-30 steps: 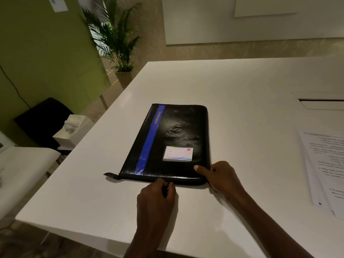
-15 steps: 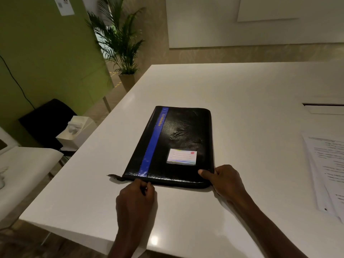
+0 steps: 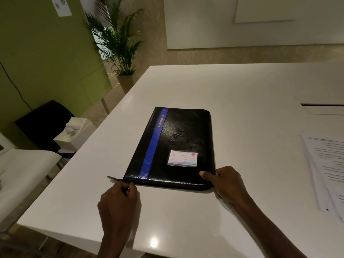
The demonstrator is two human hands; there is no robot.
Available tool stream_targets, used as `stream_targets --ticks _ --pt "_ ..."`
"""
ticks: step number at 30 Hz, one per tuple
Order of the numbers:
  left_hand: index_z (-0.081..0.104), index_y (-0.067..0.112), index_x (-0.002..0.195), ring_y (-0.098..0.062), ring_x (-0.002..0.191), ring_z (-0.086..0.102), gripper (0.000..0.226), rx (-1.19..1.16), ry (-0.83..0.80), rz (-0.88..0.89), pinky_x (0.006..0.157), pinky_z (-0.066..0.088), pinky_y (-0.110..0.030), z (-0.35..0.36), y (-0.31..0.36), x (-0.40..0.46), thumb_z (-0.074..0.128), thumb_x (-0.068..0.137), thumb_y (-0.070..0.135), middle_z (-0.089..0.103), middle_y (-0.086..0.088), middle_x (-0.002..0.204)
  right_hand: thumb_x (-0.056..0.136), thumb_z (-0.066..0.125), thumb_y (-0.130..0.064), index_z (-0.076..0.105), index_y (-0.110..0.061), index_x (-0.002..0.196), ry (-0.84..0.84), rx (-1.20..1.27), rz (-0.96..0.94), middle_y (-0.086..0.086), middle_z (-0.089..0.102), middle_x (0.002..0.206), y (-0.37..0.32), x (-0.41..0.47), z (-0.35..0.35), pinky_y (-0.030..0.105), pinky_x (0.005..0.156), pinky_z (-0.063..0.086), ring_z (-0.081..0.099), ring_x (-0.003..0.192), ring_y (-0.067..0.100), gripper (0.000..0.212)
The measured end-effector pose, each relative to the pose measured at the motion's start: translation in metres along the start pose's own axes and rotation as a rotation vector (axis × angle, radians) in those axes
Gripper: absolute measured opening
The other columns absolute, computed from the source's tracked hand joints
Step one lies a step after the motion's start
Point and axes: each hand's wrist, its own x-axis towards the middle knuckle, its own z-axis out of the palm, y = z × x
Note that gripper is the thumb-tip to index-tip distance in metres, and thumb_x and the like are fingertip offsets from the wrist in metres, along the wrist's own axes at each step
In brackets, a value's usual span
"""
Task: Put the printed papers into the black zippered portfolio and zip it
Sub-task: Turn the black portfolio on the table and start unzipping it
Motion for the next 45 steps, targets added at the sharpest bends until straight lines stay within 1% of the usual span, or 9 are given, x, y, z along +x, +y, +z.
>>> stream_targets --ticks 6,14,21,25,33,36,38,41,45 --pt "0.066 0.022 0.070 -0.019 0.058 0.057 0.019 -0.030 0.002 -0.024 0.064 0.048 -0.033 -0.004 -0.007 0.003 0.055 0.085 0.026 0.062 0.006 0.057 0.078 0.072 -0.051 0.049 -0.013 0.049 -0.007 -0.015 0.003 0.000 0.051 0.034 0.000 0.000 0.000 0.027 0.051 0.040 0.050 0.037 0.013 0.053" --pt "0.061 0.021 0.063 -0.015 0.054 0.056 0.020 -0.071 0.036 -0.043 0.062 0.046 -0.032 -0.007 -0.008 0.003 0.058 0.082 0.020 0.060 0.006 0.053 0.076 0.075 -0.049 0.045 -0.013 0.049 0.026 0.003 0.015 -0.002 0.046 0.034 -0.002 -0.002 0.001 0.025 0.045 0.034 0.043 0.032 0.010 0.054" --pt "0.061 0.020 0.070 -0.023 0.061 0.059 0.016 -0.080 0.042 -0.039 0.068 0.050 -0.038 -0.012 -0.024 0.016 0.059 0.085 0.024 0.062 0.003 0.059 0.077 0.073 -0.049 0.048 -0.012 0.049 0.004 0.015 0.016 0.003 0.052 0.037 -0.001 -0.002 0.002 0.029 0.052 0.040 0.049 0.037 0.016 0.052" --pt "0.062 0.019 0.071 -0.019 0.060 0.059 0.018 -0.114 0.050 0.003 0.066 0.050 -0.037 -0.015 -0.029 0.020 0.061 0.088 0.025 0.062 0.005 0.059 0.077 0.074 -0.049 0.045 -0.014 0.047 0.007 0.015 0.021 0.001 0.050 0.036 -0.001 -0.003 0.001 0.028 0.052 0.039 0.048 0.037 0.016 0.054" --pt "0.065 0.016 0.073 -0.013 0.059 0.061 0.015 -0.185 0.049 0.005 0.063 0.049 -0.031 -0.016 -0.033 0.024 0.065 0.087 0.023 0.064 0.005 0.059 0.079 0.073 -0.048 0.045 -0.014 0.048 -0.006 -0.025 0.010 -0.001 0.049 0.034 -0.005 -0.005 -0.001 0.025 0.047 0.036 0.046 0.033 0.012 0.054" --pt "0.066 0.014 0.074 -0.010 0.060 0.059 0.015 -0.193 0.052 0.015 0.058 0.040 -0.021 -0.021 -0.033 0.029 0.067 0.086 0.023 0.064 0.006 0.062 0.080 0.071 -0.049 0.050 -0.012 0.051 -0.038 -0.032 0.014 0.001 0.054 0.036 -0.005 -0.005 -0.003 0.025 0.049 0.038 0.049 0.033 0.012 0.052" --pt "0.067 0.014 0.077 -0.010 0.060 0.058 0.015 -0.165 0.082 0.049 0.059 0.035 -0.021 -0.024 -0.032 0.032 0.068 0.087 0.025 0.065 0.005 0.065 0.081 0.070 -0.050 0.051 -0.012 0.050 -0.049 -0.052 -0.002 0.000 0.054 0.035 -0.005 -0.004 -0.004 0.024 0.049 0.038 0.049 0.032 0.010 0.053" --pt "0.067 0.015 0.077 -0.015 0.059 0.060 0.017 -0.169 0.144 0.088 0.062 0.037 -0.027 -0.027 -0.027 0.034 0.068 0.087 0.029 0.066 0.004 0.067 0.084 0.065 -0.054 0.049 -0.013 0.046 -0.049 -0.136 -0.040 0.000 0.052 0.033 -0.007 -0.005 -0.006 0.026 0.053 0.043 0.052 0.035 0.010 0.058" --pt "0.065 0.017 0.075 -0.017 0.050 0.059 0.019 -0.199 0.152 0.131 0.059 0.040 -0.029 -0.024 -0.008 0.032 0.066 0.087 0.032 0.065 0.004 0.062 0.080 0.050 -0.072 0.051 -0.012 0.046 -0.015 -0.300 -0.069 0.002 0.054 0.043 -0.006 -0.008 -0.009 0.037 0.070 0.056 0.064 0.057 0.025 0.069"
